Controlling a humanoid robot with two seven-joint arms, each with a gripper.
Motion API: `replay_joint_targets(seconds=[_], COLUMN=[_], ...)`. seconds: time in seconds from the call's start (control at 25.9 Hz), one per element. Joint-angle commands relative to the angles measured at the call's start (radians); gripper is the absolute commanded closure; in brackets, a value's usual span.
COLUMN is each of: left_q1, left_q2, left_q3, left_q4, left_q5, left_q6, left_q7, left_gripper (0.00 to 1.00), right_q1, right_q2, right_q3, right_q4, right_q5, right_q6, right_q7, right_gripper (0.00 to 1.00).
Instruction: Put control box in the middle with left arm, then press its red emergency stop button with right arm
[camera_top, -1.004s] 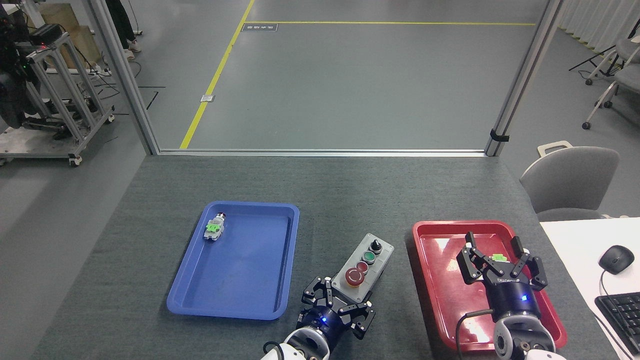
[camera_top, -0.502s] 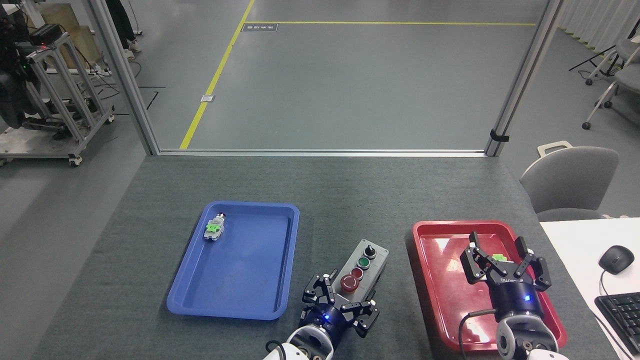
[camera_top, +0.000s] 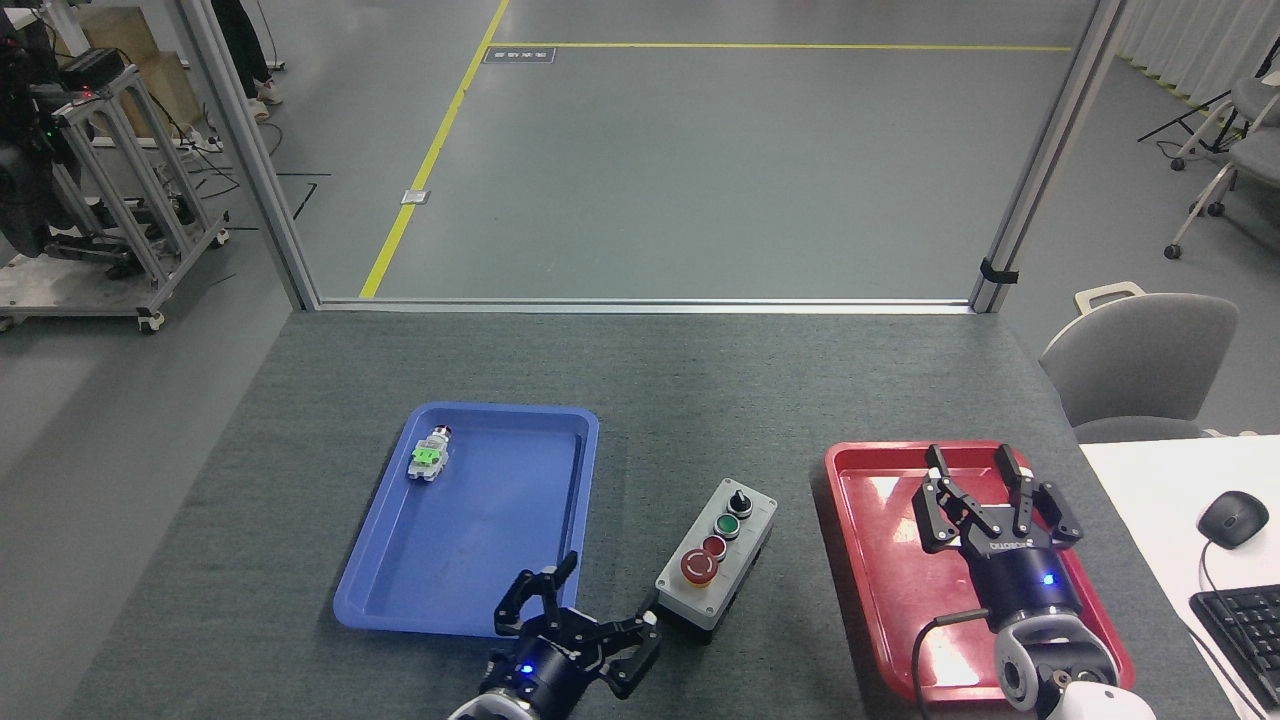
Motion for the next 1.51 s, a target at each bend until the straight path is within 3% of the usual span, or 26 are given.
replay_joint_targets(seconds=[0.0, 0.15, 0.35, 0.5, 1.16, 1.47], left_q1=[0.058, 0.059, 0.048, 0.024, 0.013, 0.013], left_q2=[0.069, 0.069, 0.043, 0.043, 0.031, 0.031], left_q3=[0.127, 0.305, 0.484, 0.536, 0.604, 0.604], left_q4=[-0.121, -0.124, -0.092, -0.069, -0.003, 0.008], left_q5=[0.05, 0.056, 0.091, 0.131, 0.119, 0.116], left_q6=[-0.045, -0.108, -0.2, -0.186, -0.184, -0.184], left_q7=[0.001, 0.012, 0.012, 0.009, 0.044, 0.044], left_gripper=[0.02, 0.01, 0.01, 0.01, 0.01, 0.01], right_q1=[-0.005, 0.003, -0.005, -0.012, -0.17, -0.164], right_q2=[-0.014, -0.023, -0.012, 0.006, 0.083, 0.085], right_q3=[0.043, 0.116, 0.271, 0.314, 0.44, 0.478], right_q4=[0.003, 0.011, 0.057, 0.093, 0.284, 0.296], right_q5=[0.007, 0.013, 0.128, 0.146, 0.145, 0.146], right_q6=[-0.242, -0.417, -0.41, -0.398, -0.231, -0.231], right_q7=[0.001, 0.007, 0.012, 0.012, 0.01, 0.01], right_gripper=[1.0, 1.0, 1.0, 1.0, 1.0, 1.0])
